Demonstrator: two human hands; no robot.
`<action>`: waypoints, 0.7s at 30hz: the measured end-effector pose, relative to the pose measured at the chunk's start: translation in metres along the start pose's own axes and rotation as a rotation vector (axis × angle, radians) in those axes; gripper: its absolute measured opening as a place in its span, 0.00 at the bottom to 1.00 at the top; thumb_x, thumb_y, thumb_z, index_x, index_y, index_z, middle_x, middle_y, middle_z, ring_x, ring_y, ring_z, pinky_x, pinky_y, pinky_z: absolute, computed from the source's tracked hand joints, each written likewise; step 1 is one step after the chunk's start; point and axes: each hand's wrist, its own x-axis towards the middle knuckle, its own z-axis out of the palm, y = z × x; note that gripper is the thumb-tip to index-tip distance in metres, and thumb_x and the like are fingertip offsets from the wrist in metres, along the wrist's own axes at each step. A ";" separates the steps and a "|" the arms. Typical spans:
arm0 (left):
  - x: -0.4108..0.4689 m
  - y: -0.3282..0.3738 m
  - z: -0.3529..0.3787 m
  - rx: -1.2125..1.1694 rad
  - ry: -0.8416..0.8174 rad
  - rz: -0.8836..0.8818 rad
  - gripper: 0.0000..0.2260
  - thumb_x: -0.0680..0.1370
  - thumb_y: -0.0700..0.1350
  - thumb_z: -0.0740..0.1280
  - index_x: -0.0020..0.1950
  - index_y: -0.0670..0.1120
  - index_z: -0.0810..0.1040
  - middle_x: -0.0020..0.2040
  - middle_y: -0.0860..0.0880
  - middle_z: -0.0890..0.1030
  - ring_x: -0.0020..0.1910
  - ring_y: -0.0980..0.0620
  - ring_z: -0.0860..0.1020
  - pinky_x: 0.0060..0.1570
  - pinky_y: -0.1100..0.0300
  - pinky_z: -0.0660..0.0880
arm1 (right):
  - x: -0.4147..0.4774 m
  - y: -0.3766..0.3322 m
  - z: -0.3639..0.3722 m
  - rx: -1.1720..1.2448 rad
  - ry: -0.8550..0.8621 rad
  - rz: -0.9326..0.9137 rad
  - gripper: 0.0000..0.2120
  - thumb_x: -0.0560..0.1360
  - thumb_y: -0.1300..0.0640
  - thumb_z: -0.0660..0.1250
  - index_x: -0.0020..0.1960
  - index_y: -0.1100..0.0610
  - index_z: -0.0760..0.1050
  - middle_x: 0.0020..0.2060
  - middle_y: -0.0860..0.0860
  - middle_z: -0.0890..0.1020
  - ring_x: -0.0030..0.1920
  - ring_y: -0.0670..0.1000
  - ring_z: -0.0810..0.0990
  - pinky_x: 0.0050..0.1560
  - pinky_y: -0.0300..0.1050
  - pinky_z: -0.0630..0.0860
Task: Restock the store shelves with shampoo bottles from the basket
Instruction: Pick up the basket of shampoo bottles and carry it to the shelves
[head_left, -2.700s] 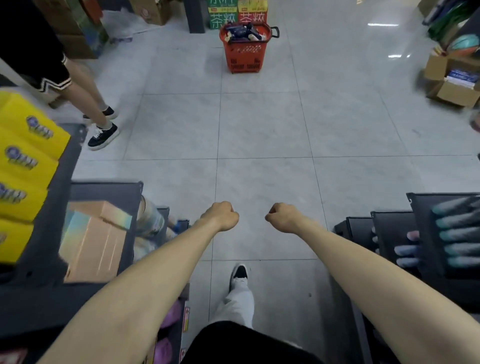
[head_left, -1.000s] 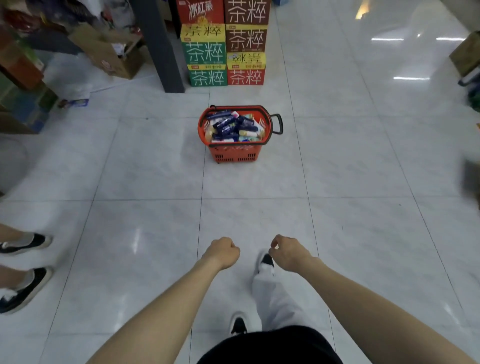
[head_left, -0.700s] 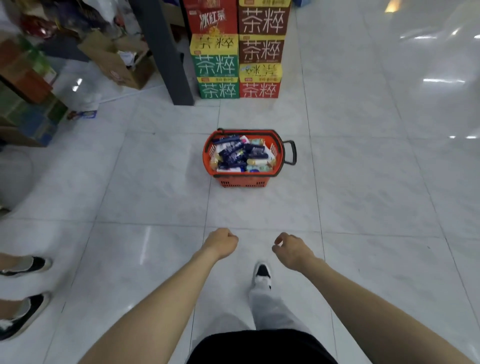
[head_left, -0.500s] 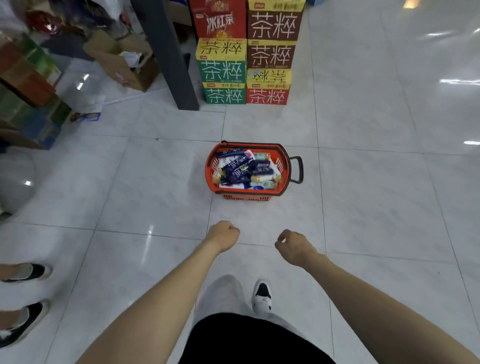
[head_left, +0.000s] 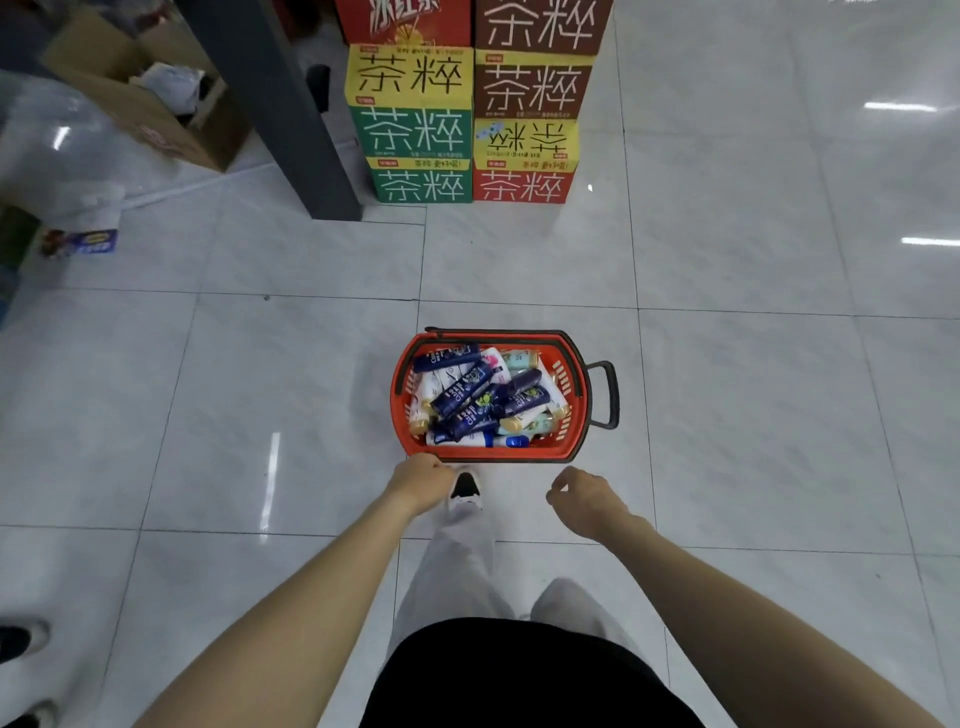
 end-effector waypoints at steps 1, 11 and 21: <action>0.010 0.007 -0.010 -0.003 -0.010 -0.020 0.11 0.81 0.45 0.62 0.56 0.41 0.81 0.56 0.42 0.83 0.57 0.42 0.82 0.60 0.49 0.79 | 0.010 -0.010 -0.009 0.011 0.000 -0.001 0.17 0.79 0.50 0.61 0.65 0.54 0.76 0.62 0.55 0.79 0.55 0.56 0.78 0.59 0.51 0.78; 0.154 0.060 -0.070 -0.147 0.011 -0.160 0.07 0.81 0.44 0.63 0.50 0.43 0.80 0.49 0.43 0.86 0.47 0.46 0.84 0.49 0.52 0.81 | 0.137 -0.053 -0.072 0.151 0.035 0.038 0.08 0.81 0.54 0.58 0.57 0.52 0.73 0.50 0.51 0.83 0.40 0.48 0.80 0.35 0.40 0.74; 0.362 -0.024 -0.044 0.003 0.289 -0.353 0.33 0.79 0.46 0.70 0.80 0.40 0.60 0.73 0.35 0.73 0.68 0.35 0.75 0.63 0.49 0.74 | 0.351 0.015 -0.045 0.451 0.314 0.492 0.19 0.76 0.55 0.64 0.64 0.62 0.72 0.54 0.60 0.80 0.49 0.61 0.79 0.50 0.51 0.77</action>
